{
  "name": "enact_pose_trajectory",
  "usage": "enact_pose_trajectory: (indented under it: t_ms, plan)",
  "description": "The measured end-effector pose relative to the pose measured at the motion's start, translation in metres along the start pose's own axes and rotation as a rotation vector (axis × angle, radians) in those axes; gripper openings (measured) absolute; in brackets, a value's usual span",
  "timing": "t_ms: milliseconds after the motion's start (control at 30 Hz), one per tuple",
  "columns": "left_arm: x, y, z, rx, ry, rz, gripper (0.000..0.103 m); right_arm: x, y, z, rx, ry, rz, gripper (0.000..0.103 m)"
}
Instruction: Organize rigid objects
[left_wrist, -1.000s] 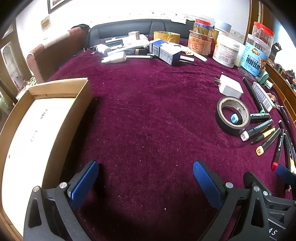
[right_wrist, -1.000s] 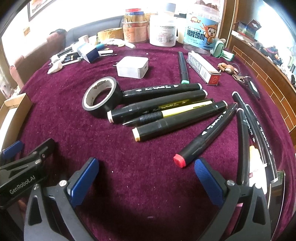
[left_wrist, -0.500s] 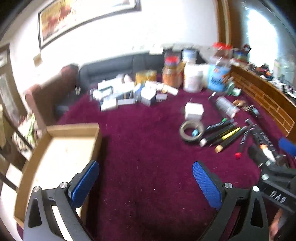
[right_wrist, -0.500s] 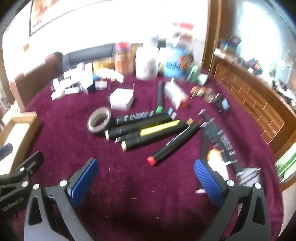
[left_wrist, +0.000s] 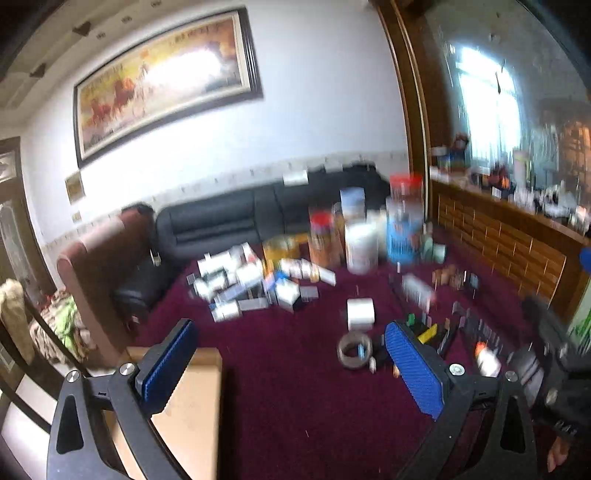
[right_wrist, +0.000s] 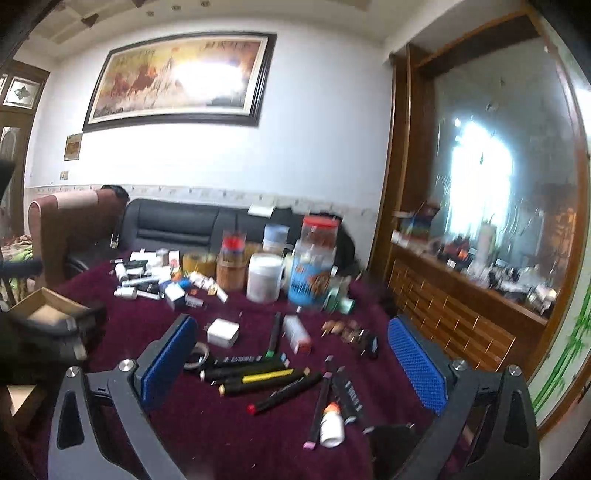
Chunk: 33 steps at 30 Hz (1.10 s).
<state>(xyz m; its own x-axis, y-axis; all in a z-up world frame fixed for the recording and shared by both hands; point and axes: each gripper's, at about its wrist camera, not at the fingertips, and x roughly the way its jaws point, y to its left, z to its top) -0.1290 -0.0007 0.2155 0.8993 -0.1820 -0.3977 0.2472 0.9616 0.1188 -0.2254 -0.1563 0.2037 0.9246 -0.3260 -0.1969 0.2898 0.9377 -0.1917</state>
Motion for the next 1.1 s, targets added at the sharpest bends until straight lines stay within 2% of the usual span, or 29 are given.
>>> enact_pose_trajectory:
  t_ms: [67, 167, 200, 267, 333, 367, 433, 500, 567, 600, 667, 700, 733, 767, 833, 900, 967, 1000, 1067, 1100]
  plan:
    - [-0.032, 0.022, 0.043, -0.041, -0.056, -0.036, 0.102, -0.014, -0.009, 0.021, -0.016, -0.047, -0.016, 0.103]
    - [-0.077, 0.055, 0.099, -0.098, -0.093, -0.084, 0.102, -0.045, -0.034, 0.066, -0.011, -0.123, -0.018, 0.103]
    - [-0.097, 0.067, 0.123, -0.104, -0.116, -0.085, 0.102, -0.057, -0.046, 0.087, 0.005, -0.150, 0.003, 0.103]
    - [-0.128, 0.080, 0.163, -0.079, -0.169, -0.039, 0.102, -0.079, -0.069, 0.131, 0.044, -0.198, 0.032, 0.103]
    - [-0.159, 0.089, 0.201, -0.061, -0.263, 0.060, 0.102, -0.095, -0.091, 0.172, 0.071, -0.212, 0.059, 0.103]
    - [-0.176, 0.092, 0.226, -0.042, -0.331, 0.141, 0.102, -0.104, -0.100, 0.200, 0.061, -0.220, 0.072, 0.103]
    - [-0.192, 0.090, 0.268, 0.038, -0.386, 0.258, 0.102, -0.112, -0.108, 0.242, 0.034, -0.216, 0.050, 0.103]
    - [-0.205, 0.097, 0.299, 0.022, -0.451, 0.351, 0.102, -0.122, -0.126, 0.291, 0.085, -0.201, 0.064, 0.103]
    - [-0.204, 0.104, 0.327, 0.045, -0.451, 0.421, 0.102, -0.126, -0.142, 0.325, 0.128, -0.206, 0.065, 0.103]
    - [-0.198, 0.107, 0.340, 0.066, -0.442, 0.474, 0.102, -0.125, -0.148, 0.347, 0.125, -0.212, 0.036, 0.103]
    - [-0.182, 0.109, 0.356, 0.096, -0.471, 0.657, 0.102, -0.118, -0.152, 0.370, 0.095, -0.204, -0.045, 0.103]
    - [-0.172, 0.109, 0.358, 0.107, -0.458, 0.730, 0.102, -0.111, -0.150, 0.379, 0.069, -0.208, -0.112, 0.103]
    - [-0.158, 0.111, 0.356, 0.114, -0.426, 0.736, 0.102, -0.103, -0.149, 0.381, 0.059, -0.203, -0.142, 0.103]
    - [-0.141, 0.112, 0.346, 0.115, -0.377, 0.669, 0.102, -0.096, -0.148, 0.380, 0.056, -0.183, -0.155, 0.103]
    - [-0.109, 0.107, 0.313, 0.125, -0.309, 0.508, 0.102, -0.081, -0.148, 0.364, 0.063, -0.127, -0.111, 0.103]
    - [-0.083, 0.095, 0.273, 0.150, -0.253, 0.371, 0.102, -0.059, -0.141, 0.320, 0.062, -0.062, -0.052, 0.103]
    - [-0.045, 0.080, 0.220, 0.141, -0.174, 0.227, 0.102, -0.034, -0.127, 0.265, 0.039, 0.006, -0.018, 0.103]
    - [-0.016, 0.073, 0.182, 0.115, -0.108, 0.131, 0.102, -0.025, -0.121, 0.241, 0.037, 0.038, -0.006, 0.103]
    - [0.033, 0.060, 0.122, 0.070, 0.012, 0.019, 0.102, -0.001, -0.110, 0.187, 0.043, 0.107, 0.030, 0.103]
    - [0.058, 0.052, 0.094, 0.056, 0.062, -0.011, 0.102, 0.018, -0.103, 0.146, 0.059, 0.163, 0.070, 0.103]
